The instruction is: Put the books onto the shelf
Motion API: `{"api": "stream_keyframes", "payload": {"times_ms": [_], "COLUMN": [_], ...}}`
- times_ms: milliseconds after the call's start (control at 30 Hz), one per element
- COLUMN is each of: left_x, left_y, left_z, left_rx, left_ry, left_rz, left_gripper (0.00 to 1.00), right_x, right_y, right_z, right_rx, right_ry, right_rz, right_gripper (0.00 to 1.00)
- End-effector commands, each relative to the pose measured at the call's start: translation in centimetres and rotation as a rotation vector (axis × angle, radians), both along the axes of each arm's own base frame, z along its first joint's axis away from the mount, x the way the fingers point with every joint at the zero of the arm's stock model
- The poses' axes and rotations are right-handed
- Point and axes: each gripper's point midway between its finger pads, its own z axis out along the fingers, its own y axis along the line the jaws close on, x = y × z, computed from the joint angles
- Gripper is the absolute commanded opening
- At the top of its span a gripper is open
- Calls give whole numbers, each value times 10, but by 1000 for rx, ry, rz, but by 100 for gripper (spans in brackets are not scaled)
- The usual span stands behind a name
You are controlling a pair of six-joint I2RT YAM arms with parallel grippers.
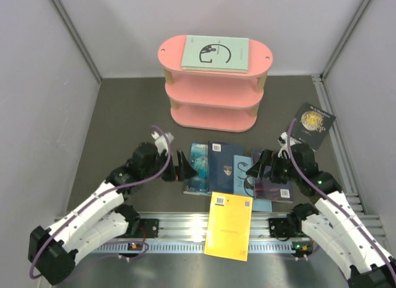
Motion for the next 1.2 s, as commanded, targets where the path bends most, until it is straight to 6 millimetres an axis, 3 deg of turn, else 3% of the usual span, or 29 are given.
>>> {"api": "stream_keyframes", "payload": {"times_ms": [0,67,100,133,200,267,300,333,400,467,533,567,600,700,933,967,1000,1033,1067,1100,1133,1167], "left_x": [-31,-53,-70,-71,-89,-91,-101,-102,-104,-104,-105,-104,-105,-105,-112,-112,-115,-119,-122,-125,-129,-133], "left_y": [-18,-27,-30,-34,-39,-45,-48,-53,-56,-62,-66,-71,-72,-81,-113,-119,-122,-129,-134,-137,-141,-148], "left_z": [-16,-26,-45,-41,-55,-52,-62,-53,-66,-64,-79,-74,-87,-96,-100,-96,-109,-96,-106,-104,-101,-81], "left_rx": [-121,-150,-159,-204,-239,-283,-273,-318,-294,-299,-259,-293,-257,-259,-314,-338,-317,-381,-369,-393,-417,-508], "left_ry": [80,87,145,127,164,144,153,124,121,93,107,92,112,122,156,159,187,188,210,215,223,211], "left_rz": [-14,-46,-65,-61,-85,-78,-105,-116,-110,-124,-123,-128,-127,-144,-219,-232,-239,-271,-282,-301,-318,-359], "left_gripper": [97,97,97,97,97,97,97,98,98,99,99,99,99,99,97,94,90,81,72,64,42,30], "right_x": [-7,-8,-8,-9,-9,-10,-10,-10,-12,-13,-14,-14,-15,-16,-19,-19,-18,-19,-19,-19,-20,-19], "right_y": [1,0,0,0,-1,-2,-3,-3,-4,-5,-5,-5,-5,-6,-8,-8,-8,-8,-8,-8,-8,-9], "right_z": [8,9,8,8,8,6,4,3,-3,-8,-9,-10,-9,-10,-14,-14,-14,-14,-14,-14,-14,-14], "right_rx": [12,8,4,2,-3,-9,-15,-19,-28,-31,-32,-31,-31,-34,-43,-45,-45,-44,-44,-45,-44,-47], "right_ry": [-22,-28,-24,-24,-18,-16,-13,-12,2,16,18,20,16,14,24,24,24,24,24,22,25,22], "right_rz": [30,31,35,37,39,38,38,37,36,38,38,35,37,37,39,39,38,40,40,39,38,37], "right_gripper": [100,100,100,100,100,100,100,100,100,100,100,100,100,100,100,100,100,100,100,100,100,100]}}
